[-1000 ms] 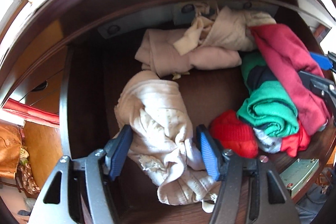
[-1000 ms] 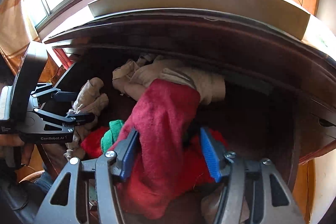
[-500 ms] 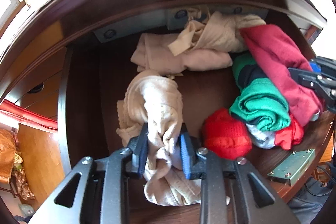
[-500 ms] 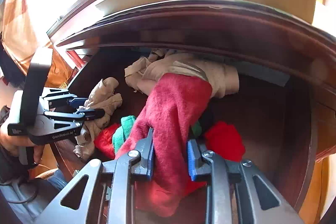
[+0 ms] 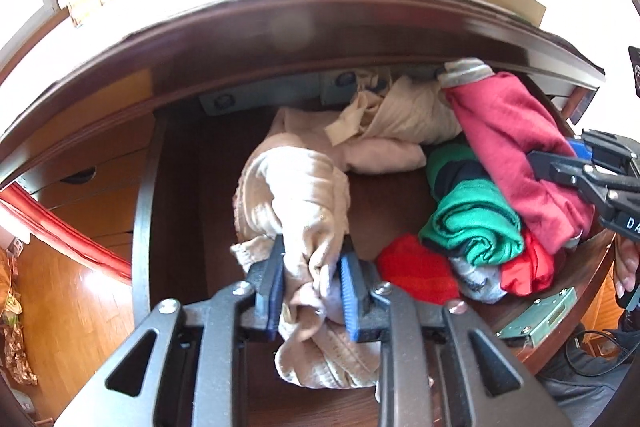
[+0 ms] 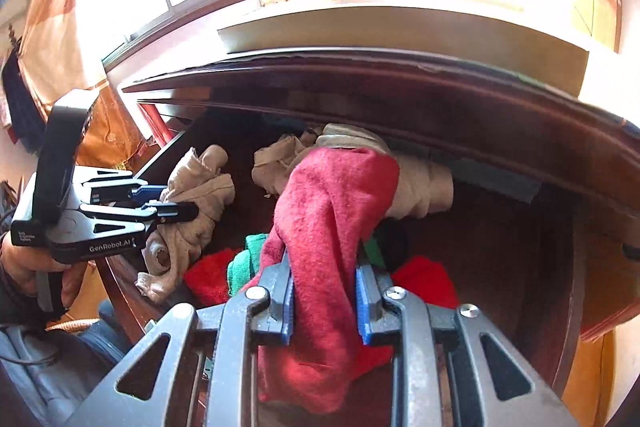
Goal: Take underwear out of drawer
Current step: 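Lift the red cloth with the right tool while the left tool lifts the beige underwear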
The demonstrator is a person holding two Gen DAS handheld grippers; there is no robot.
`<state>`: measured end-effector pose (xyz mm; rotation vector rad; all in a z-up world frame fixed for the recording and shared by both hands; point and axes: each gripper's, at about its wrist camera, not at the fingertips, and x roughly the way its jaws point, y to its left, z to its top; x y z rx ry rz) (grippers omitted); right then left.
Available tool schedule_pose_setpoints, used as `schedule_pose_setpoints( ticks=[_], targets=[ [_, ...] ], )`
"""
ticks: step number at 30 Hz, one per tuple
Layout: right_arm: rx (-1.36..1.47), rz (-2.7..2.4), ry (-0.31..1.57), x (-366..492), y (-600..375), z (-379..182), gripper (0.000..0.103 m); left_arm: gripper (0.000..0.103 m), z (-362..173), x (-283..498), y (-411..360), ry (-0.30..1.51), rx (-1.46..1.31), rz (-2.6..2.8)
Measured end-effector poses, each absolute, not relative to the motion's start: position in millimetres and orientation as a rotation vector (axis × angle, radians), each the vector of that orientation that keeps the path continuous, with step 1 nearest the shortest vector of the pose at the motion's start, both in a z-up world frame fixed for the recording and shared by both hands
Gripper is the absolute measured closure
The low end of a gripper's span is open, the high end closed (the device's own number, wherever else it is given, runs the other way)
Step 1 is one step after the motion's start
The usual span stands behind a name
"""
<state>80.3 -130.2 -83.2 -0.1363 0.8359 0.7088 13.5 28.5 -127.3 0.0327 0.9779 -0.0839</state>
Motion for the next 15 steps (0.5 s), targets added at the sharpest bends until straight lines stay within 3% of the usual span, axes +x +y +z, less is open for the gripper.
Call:
schedule_pose_setpoints(
  ticks=[15],
  targets=[
    [-0.135,0.742,0.671,60,-140,-72,0.078,0.081,-86,-48,33,0.794,0.034,-0.069]
  ],
)
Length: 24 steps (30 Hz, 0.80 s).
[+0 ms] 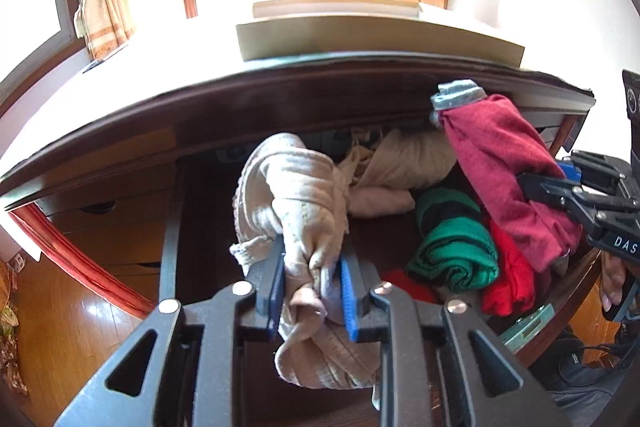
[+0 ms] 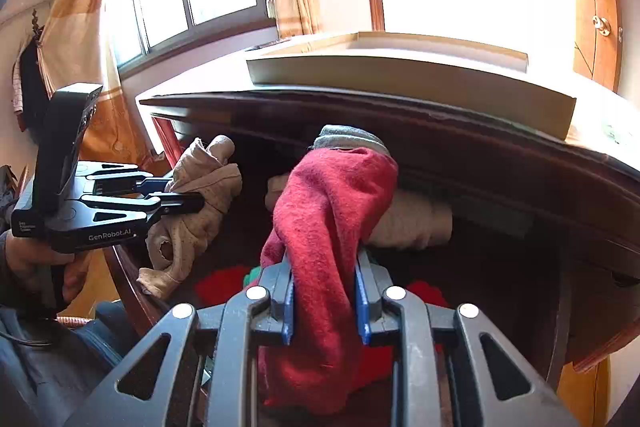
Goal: Take underwear out of drawer
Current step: 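Lift the red cloth with the right tool while the left tool lifts the beige underwear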
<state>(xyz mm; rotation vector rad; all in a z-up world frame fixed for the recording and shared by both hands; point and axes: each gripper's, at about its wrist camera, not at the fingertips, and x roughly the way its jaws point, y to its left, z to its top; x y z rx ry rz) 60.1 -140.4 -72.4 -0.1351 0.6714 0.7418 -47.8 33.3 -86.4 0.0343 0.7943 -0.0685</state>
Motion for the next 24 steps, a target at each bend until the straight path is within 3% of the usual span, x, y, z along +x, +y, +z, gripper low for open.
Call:
schedule_pose_setpoints(
  ticks=[24],
  targets=[
    [-0.104,0.799,0.449,31,-146,-52,0.078,0.081,-58,-97,31,0.614,0.058,-0.044]
  ],
)
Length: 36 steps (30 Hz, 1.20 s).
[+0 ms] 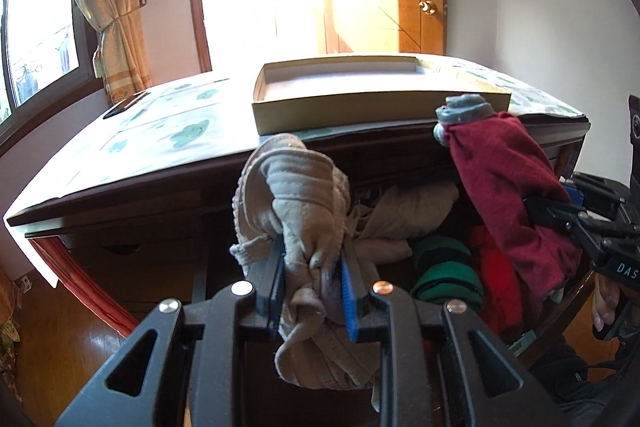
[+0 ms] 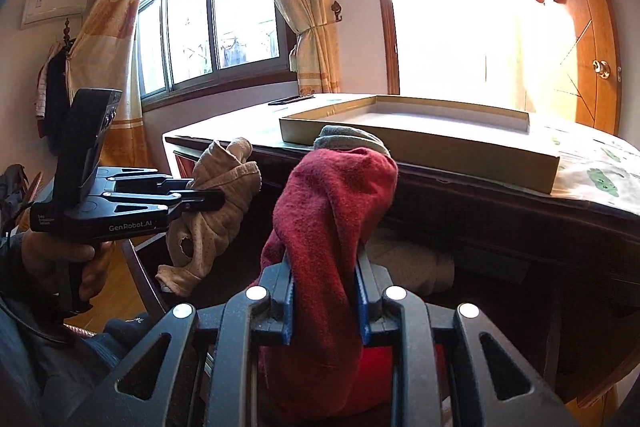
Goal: Take underwear out of drawer
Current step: 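Lift the red cloth with the right tool while the left tool lifts the beige underwear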
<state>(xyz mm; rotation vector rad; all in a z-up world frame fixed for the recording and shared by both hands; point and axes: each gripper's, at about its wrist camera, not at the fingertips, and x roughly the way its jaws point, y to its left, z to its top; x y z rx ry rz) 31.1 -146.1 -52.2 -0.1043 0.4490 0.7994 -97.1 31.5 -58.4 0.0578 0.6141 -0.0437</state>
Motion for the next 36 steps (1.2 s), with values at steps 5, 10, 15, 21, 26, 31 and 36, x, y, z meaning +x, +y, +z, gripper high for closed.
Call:
schedule_pose_setpoints(
  ticks=[5,10,15,21,26,31,36],
  targets=[
    [-0.101,0.803,0.420,28,-146,-49,0.078,0.081,-51,-89,27,0.581,0.060,-0.041],
    [-0.098,0.807,0.391,25,-149,-47,0.078,0.081,-46,-90,28,0.546,0.060,-0.040],
    [-0.100,0.810,0.371,22,-148,-45,0.078,0.081,-42,-93,27,0.511,0.069,-0.042],
    [-0.100,0.814,0.351,18,-149,-44,0.078,0.081,-39,-94,25,0.480,0.078,-0.046],
    [-0.101,0.819,0.320,12,-150,-42,0.078,0.081,-34,-99,25,0.439,0.070,-0.040],
    [-0.105,0.823,0.285,7,-151,-38,0.078,0.081,-29,-104,27,0.393,0.073,-0.028],
    [-0.102,0.821,0.267,6,-151,-35,0.078,0.081,-27,-106,27,0.375,0.078,-0.023]
  ],
)
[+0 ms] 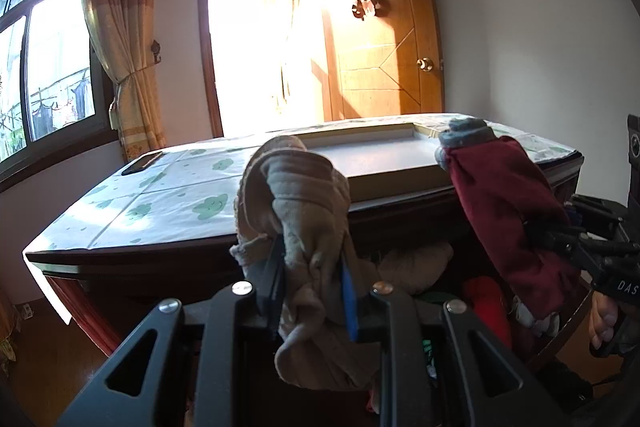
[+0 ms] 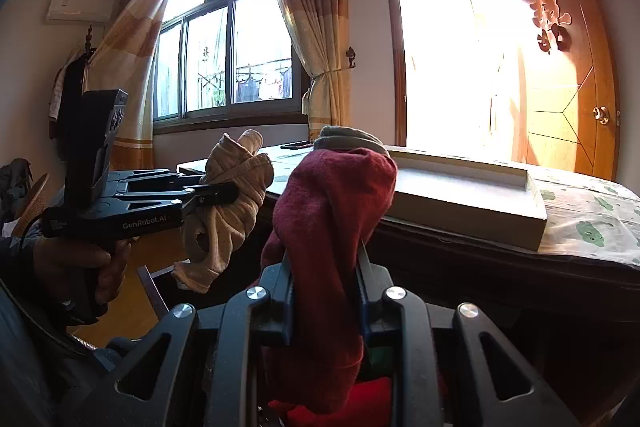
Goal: Take underwear out of drawer
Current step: 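Lift the red cloth with the right tool while the left tool lifts the beige underwear, then carry the red cloth with the right tool while the left tool carries underwear over the tray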
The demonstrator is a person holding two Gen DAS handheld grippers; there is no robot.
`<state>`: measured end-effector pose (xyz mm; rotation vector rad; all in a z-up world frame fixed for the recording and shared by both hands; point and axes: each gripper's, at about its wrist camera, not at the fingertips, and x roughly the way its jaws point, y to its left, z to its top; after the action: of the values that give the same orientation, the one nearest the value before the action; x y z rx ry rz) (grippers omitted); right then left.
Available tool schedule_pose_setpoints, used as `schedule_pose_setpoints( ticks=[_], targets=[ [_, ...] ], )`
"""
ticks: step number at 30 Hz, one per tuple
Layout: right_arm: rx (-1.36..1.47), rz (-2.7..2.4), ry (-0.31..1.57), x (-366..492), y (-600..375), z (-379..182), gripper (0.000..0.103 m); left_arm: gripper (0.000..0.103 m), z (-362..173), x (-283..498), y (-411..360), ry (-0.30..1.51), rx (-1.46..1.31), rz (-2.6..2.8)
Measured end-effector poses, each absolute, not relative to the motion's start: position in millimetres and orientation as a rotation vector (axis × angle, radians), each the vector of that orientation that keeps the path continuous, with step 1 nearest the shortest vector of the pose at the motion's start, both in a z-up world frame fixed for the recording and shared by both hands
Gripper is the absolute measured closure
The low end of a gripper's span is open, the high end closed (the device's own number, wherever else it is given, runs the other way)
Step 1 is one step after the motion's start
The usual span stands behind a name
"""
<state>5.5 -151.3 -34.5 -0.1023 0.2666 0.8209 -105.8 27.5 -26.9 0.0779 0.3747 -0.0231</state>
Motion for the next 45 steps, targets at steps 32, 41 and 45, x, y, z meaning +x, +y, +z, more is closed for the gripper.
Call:
schedule_pose_setpoints(
  ticks=[32,41,45],
  targets=[
    [-0.096,0.781,0.207,12,-156,-5,0.078,0.081,21,-79,27,0.286,0.075,-0.101],
    [-0.073,0.763,0.226,34,-160,13,0.078,0.081,42,-54,21,0.279,0.081,-0.141],
    [-0.060,0.752,0.244,46,-165,19,0.078,0.081,47,-40,17,0.291,0.095,-0.161]
  ],
)
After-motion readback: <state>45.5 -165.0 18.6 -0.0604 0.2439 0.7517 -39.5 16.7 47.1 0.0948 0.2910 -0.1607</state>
